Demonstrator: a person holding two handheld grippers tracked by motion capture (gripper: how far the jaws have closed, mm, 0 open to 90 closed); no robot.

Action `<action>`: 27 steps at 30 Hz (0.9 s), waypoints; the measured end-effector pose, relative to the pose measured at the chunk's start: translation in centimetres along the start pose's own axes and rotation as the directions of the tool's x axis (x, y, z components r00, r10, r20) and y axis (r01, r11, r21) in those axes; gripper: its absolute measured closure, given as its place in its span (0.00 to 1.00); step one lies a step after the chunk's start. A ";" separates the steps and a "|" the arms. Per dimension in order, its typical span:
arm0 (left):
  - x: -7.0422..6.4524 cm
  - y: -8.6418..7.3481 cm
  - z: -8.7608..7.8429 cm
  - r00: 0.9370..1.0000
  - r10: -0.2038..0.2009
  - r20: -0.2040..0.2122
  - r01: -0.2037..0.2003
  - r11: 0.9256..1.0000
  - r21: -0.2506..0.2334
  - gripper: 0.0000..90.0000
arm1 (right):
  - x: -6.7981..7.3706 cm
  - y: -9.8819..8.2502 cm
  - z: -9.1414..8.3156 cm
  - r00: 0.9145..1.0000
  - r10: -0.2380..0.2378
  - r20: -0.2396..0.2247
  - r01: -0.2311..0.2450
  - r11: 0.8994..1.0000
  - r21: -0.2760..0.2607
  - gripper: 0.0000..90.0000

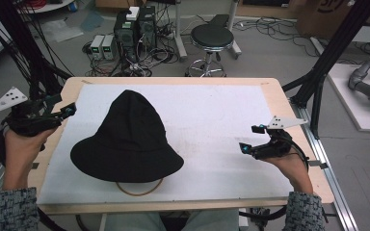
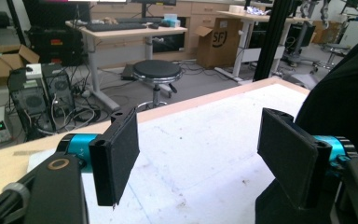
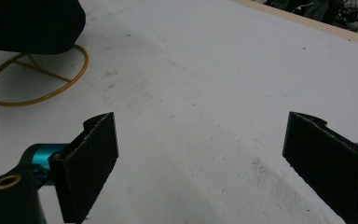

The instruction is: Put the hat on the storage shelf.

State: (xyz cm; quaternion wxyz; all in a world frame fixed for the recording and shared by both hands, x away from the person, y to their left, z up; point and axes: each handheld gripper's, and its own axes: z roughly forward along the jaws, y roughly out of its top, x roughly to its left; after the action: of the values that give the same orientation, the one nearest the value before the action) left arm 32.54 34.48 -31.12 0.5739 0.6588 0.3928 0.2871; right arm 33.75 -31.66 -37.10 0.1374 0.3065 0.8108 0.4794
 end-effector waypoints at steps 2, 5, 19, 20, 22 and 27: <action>0.1 -0.3 0.2 1.000 -0.001 -0.026 0.002 1.000 0.018 0.28 | 0.0 0.0 0.0 1.000 0.002 -0.001 -0.002 1.000 0.001 0.11; 0.4 -0.8 0.3 0.999 -0.005 -0.032 0.006 1.000 0.030 0.26 | 0.0 0.0 0.2 1.000 -0.001 -0.005 0.001 1.000 0.005 0.11; 1.0 -2.9 0.4 0.997 0.012 -0.082 -0.003 0.994 0.112 0.19 | -0.1 0.0 0.6 1.000 -0.008 0.002 0.008 1.000 0.023 0.11; 1.0 -3.1 0.5 0.997 0.008 -0.083 0.001 0.993 0.116 0.19 | -0.1 0.0 0.6 1.000 -0.008 0.002 0.008 1.000 0.023 0.11; 1.1 -3.5 0.5 0.996 0.011 -0.085 0.000 0.992 0.130 0.19 | -0.1 0.1 0.6 1.000 -0.004 0.003 0.004 1.000 0.022 0.11; 1.2 -3.9 0.7 0.996 0.009 -0.094 0.004 0.990 0.144 0.19 | -0.1 0.1 0.5 1.000 -0.005 0.002 0.005 1.000 0.019 0.11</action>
State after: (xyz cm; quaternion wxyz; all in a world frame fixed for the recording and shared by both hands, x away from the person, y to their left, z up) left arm 33.02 35.29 -35.15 0.5054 0.6845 0.4384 0.2895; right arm 34.10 -31.37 -37.30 0.1363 0.3063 0.8160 0.4710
